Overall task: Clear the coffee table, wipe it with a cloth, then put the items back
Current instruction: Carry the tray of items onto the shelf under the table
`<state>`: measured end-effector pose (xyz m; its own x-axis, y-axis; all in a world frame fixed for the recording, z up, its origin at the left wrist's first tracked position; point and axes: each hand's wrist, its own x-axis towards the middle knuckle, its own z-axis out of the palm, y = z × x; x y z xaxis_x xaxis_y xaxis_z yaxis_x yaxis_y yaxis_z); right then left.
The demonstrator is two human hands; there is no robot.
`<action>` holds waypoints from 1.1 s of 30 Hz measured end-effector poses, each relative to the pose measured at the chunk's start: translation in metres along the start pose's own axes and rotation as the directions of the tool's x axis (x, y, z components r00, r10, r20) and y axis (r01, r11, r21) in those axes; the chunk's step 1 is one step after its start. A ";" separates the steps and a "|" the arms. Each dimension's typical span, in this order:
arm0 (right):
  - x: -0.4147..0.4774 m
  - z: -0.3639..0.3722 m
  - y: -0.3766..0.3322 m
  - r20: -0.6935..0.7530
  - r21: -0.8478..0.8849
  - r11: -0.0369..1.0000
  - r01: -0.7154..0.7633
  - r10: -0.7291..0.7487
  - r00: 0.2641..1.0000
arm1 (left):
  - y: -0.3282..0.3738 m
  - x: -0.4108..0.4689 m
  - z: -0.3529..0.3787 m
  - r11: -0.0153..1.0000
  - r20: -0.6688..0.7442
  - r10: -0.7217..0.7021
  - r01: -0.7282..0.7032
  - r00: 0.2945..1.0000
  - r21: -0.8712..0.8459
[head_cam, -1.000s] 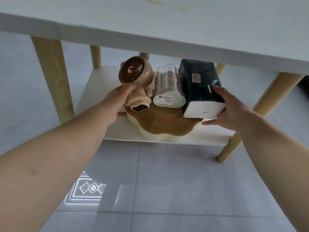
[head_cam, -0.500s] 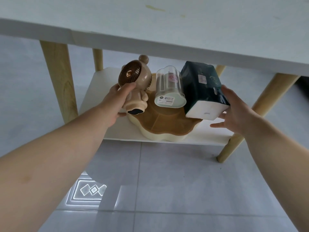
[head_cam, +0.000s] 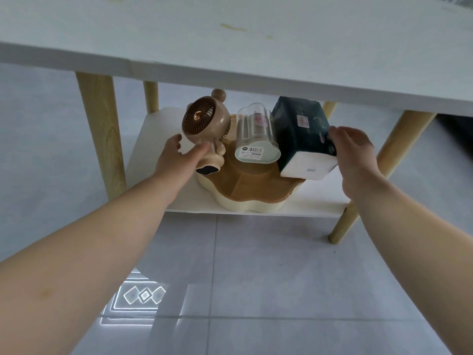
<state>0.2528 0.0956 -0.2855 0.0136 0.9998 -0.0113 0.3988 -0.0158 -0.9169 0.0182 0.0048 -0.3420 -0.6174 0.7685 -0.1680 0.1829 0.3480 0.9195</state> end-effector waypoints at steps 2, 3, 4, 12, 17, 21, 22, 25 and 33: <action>0.000 -0.002 -0.002 -0.011 -0.044 0.998 0.048 -0.048 0.999 | 0.004 -0.005 -0.002 0.994 -0.038 0.066 -0.063 0.997 0.086; 0.000 -0.003 -0.003 -0.028 -0.047 0.998 0.052 -0.053 0.998 | 0.006 -0.009 -0.004 0.987 -0.055 0.108 -0.100 0.993 0.127; -0.001 -0.005 -0.005 -0.056 -0.049 0.998 0.051 -0.053 0.997 | 0.007 -0.014 -0.007 0.976 -0.072 0.158 -0.144 0.985 0.166; -0.076 -0.012 -0.038 -0.017 -0.093 0.988 0.124 -0.126 0.992 | 0.028 -0.088 -0.034 0.838 0.183 0.393 -0.433 0.901 0.331; -0.147 -0.033 -0.087 0.192 0.137 0.935 0.328 -0.350 0.917 | 0.082 -0.142 -0.042 0.709 0.302 0.622 -0.683 0.722 0.175; -0.152 -0.071 -0.130 0.088 0.214 0.847 0.486 -0.512 0.854 | 0.123 -0.166 -0.040 0.551 0.325 0.755 -0.820 0.569 0.157; -0.140 -0.082 -0.139 0.052 0.174 0.833 0.525 -0.541 0.840 | 0.136 -0.167 -0.038 0.491 0.326 0.792 -0.856 0.516 0.163; -0.089 -0.116 -0.157 -0.027 -0.069 0.820 0.568 -0.570 0.821 | 0.176 -0.161 -0.027 0.414 0.295 0.841 -0.890 0.454 0.191; 0.049 -0.211 -0.126 -0.043 -0.757 0.646 0.095 -0.195 0.980 | 0.232 -0.109 0.023 0.664 0.244 0.516 -0.564 0.821 0.491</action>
<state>0.3964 0.1454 -0.0865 -0.0252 0.9825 0.1844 0.9532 0.0792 -0.2917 0.1456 0.0137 -0.1186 -0.2258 0.9416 0.2498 0.8454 0.0620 0.5305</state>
